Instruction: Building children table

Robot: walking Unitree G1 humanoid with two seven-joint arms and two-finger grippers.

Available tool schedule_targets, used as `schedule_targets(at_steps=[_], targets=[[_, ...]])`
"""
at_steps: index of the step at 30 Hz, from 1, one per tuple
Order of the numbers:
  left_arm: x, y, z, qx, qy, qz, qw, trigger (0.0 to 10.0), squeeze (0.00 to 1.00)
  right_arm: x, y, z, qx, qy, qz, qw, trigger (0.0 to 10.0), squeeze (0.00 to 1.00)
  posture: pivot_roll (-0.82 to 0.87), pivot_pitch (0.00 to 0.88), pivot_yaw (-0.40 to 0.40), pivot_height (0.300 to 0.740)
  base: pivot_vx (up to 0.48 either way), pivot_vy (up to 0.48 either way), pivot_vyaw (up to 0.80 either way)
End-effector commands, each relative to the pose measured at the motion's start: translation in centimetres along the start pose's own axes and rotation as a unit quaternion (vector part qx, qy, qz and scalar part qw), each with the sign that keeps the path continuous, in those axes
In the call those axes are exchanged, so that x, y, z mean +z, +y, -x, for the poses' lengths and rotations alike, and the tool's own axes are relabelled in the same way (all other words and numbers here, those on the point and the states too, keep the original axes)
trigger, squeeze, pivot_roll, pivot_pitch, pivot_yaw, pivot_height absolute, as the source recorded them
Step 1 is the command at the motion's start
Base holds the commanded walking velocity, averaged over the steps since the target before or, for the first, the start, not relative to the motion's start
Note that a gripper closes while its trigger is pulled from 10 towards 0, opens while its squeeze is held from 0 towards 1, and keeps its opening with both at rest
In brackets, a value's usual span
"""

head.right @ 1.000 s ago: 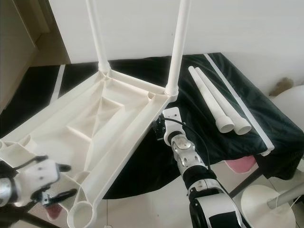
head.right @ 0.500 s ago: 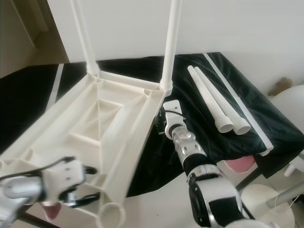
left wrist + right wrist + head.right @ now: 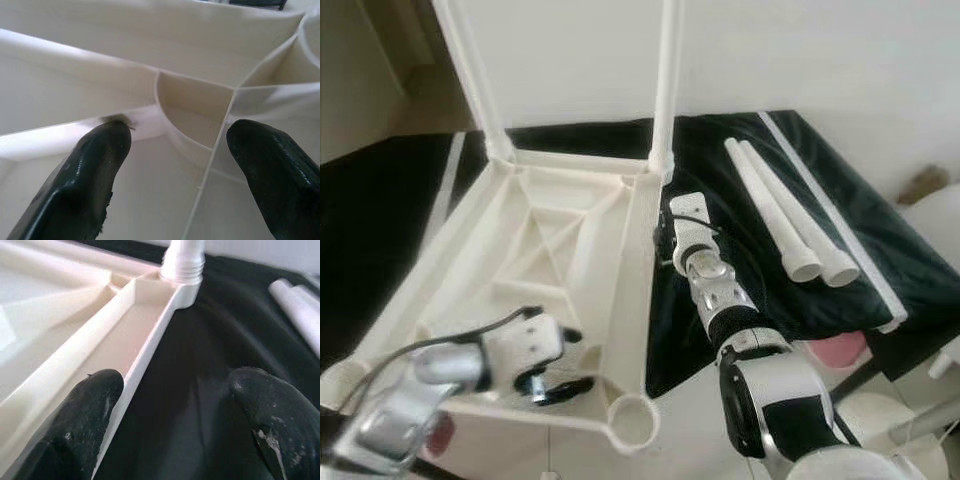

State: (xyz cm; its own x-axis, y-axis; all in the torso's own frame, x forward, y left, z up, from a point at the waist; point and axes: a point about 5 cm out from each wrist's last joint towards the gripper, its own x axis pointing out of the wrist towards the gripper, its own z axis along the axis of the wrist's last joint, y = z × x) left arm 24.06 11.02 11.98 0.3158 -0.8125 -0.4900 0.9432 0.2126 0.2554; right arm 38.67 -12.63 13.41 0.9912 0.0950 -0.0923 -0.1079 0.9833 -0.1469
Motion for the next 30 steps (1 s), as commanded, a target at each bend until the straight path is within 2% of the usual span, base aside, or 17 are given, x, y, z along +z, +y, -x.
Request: schedule_targets(at_steps=[1, 8, 14, 16, 17, 24, 28, 30], targets=[[-0.7, 1.5, -0.5, 0.177, 0.021, 0.009, 0.984, 10.0, 0.00, -0.6, -0.9, 0.3, -0.020, -0.003, -0.007, 1.000, 10.0, 0.00, 0.15, 0.000, -0.008, 0.740, 0.000, 0.000, 0.00], [0.7, 3.0, -3.2, 0.226, -0.004, 0.030, 0.974, 10.0, 0.00, -0.8, -2.3, 1.2, -0.057, -0.032, -0.029, 0.997, 10.0, 0.00, 0.10, 0.000, 0.023, 0.740, 0.000, 0.000, 0.00], [1.4, 4.5, -4.7, 0.254, 0.000, 0.022, 0.967, 10.0, 0.00, -0.9, -2.9, 1.8, -0.069, -0.043, -0.026, 0.996, 10.0, 0.00, 0.08, 0.000, 0.036, 0.740, 0.000, 0.000, 0.00], [2.1, 6.1, -4.9, 0.301, -0.003, 0.019, 0.953, 10.0, 0.00, -0.9, -3.3, 2.0, -0.074, -0.049, -0.026, 0.996, 10.0, 0.00, 0.06, 0.000, 0.040, 0.740, 0.000, 0.000, 0.00], [2.7, 7.3, -4.8, 0.339, -0.005, 0.012, 0.941, 10.0, 0.00, -0.9, -3.5, 2.3, -0.078, -0.052, -0.025, 0.995, 10.0, 0.00, 0.05, 0.000, 0.044, 0.740, 0.000, 0.000, 0.00], [3.8, 9.5, -4.3, 0.391, -0.016, 0.014, 0.920, 10.0, 0.00, -1.0, -3.8, 2.9, -0.079, -0.057, -0.020, 0.995, 10.0, 0.00, 0.04, 0.000, 0.049, 0.740, 0.000, 0.000, 0.00], [4.3, 10.0, -4.0, 0.391, -0.032, 0.004, 0.920, 10.0, 0.00, -1.2, -3.9, 3.4, -0.080, -0.058, -0.018, 0.995, 10.0, 0.00, 0.04, 0.000, 0.049, 0.740, 0.000, 0.000, 0.00], [4.9, 9.5, -3.8, 0.332, -0.063, -0.013, 0.941, 10.0, 0.00, -1.2, -3.8, 3.9, -0.074, -0.065, -0.016, 0.995, 10.0, 0.00, 0.04, 0.000, 0.049, 0.740, 0.000, 0.000, 0.00]])
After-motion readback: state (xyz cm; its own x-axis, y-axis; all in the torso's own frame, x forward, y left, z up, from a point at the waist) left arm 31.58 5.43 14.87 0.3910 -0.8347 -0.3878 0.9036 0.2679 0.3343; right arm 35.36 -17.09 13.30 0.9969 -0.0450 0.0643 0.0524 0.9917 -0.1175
